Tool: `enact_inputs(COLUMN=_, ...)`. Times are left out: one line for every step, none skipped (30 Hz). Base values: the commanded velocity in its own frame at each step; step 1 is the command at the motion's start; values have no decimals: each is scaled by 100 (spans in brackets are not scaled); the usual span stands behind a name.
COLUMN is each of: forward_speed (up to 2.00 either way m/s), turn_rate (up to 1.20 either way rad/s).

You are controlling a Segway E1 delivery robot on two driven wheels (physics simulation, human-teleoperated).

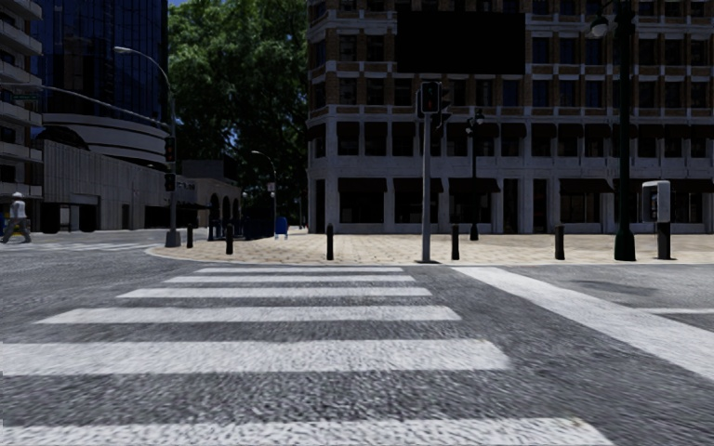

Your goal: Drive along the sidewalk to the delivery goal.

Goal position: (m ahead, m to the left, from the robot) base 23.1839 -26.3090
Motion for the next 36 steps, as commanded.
enact_inputs(forward_speed=198, turn_rate=0)
enact_inputs(forward_speed=198, turn_rate=0)
enact_inputs(forward_speed=198, turn_rate=0)
enact_inputs(forward_speed=198, turn_rate=0)
enact_inputs(forward_speed=198, turn_rate=0)
enact_inputs(forward_speed=198, turn_rate=0)
enact_inputs(forward_speed=198, turn_rate=0)
enact_inputs(forward_speed=198, turn_rate=0)
enact_inputs(forward_speed=198, turn_rate=0)
enact_inputs(forward_speed=198, turn_rate=0)
enact_inputs(forward_speed=198, turn_rate=0)
enact_inputs(forward_speed=198, turn_rate=0)
enact_inputs(forward_speed=198, turn_rate=0)
enact_inputs(forward_speed=198, turn_rate=0)
enact_inputs(forward_speed=198, turn_rate=0)
enact_inputs(forward_speed=198, turn_rate=0)
enact_inputs(forward_speed=198, turn_rate=0)
enact_inputs(forward_speed=198, turn_rate=0)
enact_inputs(forward_speed=198, turn_rate=0)
enact_inputs(forward_speed=198, turn_rate=0)
enact_inputs(forward_speed=198, turn_rate=0)
enact_inputs(forward_speed=198, turn_rate=0)
enact_inputs(forward_speed=198, turn_rate=0)
enact_inputs(forward_speed=198, turn_rate=0)
enact_inputs(forward_speed=198, turn_rate=0)
enact_inputs(forward_speed=198, turn_rate=0)
enact_inputs(forward_speed=198, turn_rate=0)
enact_inputs(forward_speed=198, turn_rate=0)
enact_inputs(forward_speed=198, turn_rate=0)
enact_inputs(forward_speed=198, turn_rate=0)
enact_inputs(forward_speed=198, turn_rate=0)
enact_inputs(forward_speed=198, turn_rate=0)
enact_inputs(forward_speed=198, turn_rate=0)
enact_inputs(forward_speed=198, turn_rate=0)
enact_inputs(forward_speed=198, turn_rate=0)
enact_inputs(forward_speed=198, turn_rate=0)
